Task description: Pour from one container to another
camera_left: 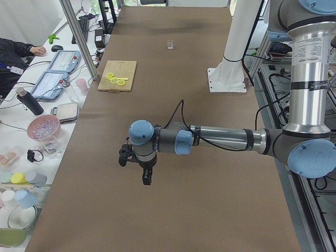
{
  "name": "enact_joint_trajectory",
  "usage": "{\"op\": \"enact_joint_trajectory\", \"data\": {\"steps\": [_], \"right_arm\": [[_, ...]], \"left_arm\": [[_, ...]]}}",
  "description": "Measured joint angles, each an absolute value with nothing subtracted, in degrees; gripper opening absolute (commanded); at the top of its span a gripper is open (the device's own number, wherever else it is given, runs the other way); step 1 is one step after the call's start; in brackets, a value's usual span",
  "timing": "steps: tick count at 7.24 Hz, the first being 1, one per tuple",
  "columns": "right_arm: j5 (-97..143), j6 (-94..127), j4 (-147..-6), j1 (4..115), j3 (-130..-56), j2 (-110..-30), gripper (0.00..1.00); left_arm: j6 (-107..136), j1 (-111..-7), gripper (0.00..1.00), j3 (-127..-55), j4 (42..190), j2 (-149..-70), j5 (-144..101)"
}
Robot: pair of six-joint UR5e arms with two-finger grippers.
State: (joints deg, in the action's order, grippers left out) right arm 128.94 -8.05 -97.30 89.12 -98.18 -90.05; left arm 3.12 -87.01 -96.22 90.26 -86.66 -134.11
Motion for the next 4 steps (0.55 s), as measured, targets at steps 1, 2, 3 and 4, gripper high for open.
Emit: {"op": "enact_joint_trajectory", "data": {"steps": [1, 2, 3, 4], "right_arm": [[128.94, -8.11, -97.3, 89.12, -98.12, -90.14, 1.0], [128.91, -8.19, -97.31, 89.12, -98.03, -90.28, 1.0], [128.83, -8.22, -97.32, 89.12, -97.85, -90.33, 1.0], [128.74, -8.18, -96.89, 89.12, -97.45, -90.3, 1.0]], "left_arm": [[3.17, -86.99, 0.98, -96.26, 90.31, -86.84, -134.14], [3.19, -86.97, 0.98, -96.27, 90.38, -87.08, -134.18], [3.2, -86.97, 0.98, -96.26, 90.42, -87.13, -134.2], [3.23, -86.97, 0.98, -96.27, 90.43, -87.12, -134.2]]}}
